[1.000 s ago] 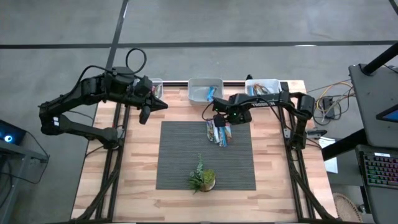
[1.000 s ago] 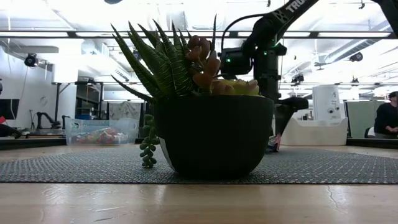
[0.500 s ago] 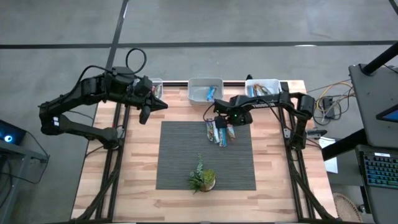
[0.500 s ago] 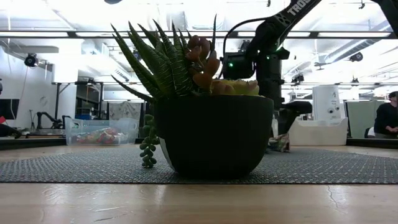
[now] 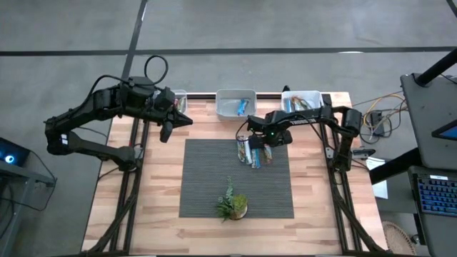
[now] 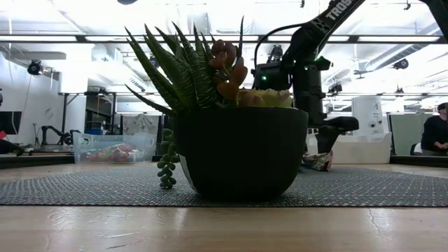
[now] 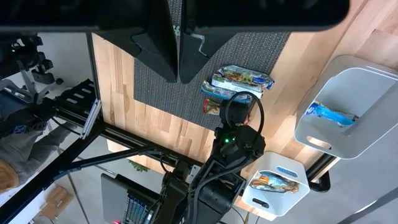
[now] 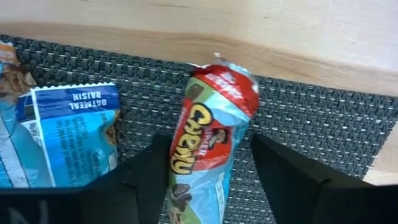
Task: Pick and place Granola Bars by type
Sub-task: Put the red granola bar into the transparent bin
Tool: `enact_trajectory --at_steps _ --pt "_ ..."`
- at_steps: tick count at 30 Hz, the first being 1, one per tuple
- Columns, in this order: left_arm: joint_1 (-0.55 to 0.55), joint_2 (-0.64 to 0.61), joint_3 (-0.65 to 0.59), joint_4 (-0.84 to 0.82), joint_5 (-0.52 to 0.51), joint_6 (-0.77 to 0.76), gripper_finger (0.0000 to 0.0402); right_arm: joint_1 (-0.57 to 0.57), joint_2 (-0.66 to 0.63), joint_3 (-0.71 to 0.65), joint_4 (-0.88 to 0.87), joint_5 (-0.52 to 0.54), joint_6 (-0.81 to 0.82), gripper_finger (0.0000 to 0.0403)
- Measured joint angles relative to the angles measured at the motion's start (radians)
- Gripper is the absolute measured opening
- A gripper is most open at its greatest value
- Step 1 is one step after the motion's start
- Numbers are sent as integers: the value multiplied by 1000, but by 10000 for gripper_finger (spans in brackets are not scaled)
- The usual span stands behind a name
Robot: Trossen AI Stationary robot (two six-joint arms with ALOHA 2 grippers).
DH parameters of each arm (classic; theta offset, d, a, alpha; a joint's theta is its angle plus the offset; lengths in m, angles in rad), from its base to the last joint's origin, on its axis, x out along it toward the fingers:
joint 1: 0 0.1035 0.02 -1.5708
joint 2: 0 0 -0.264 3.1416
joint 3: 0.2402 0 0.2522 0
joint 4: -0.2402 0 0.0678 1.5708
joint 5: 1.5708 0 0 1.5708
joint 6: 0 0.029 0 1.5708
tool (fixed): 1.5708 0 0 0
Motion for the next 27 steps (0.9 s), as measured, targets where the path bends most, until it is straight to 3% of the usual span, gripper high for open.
enact_trajectory --at_steps 13,27 --pt "0 0 0 0 0 0 0 0 0 6 2 -2 -16 115" --pt "-1 0 0 0 0 -6 0 0 -1 6 0 -1 -56 59"
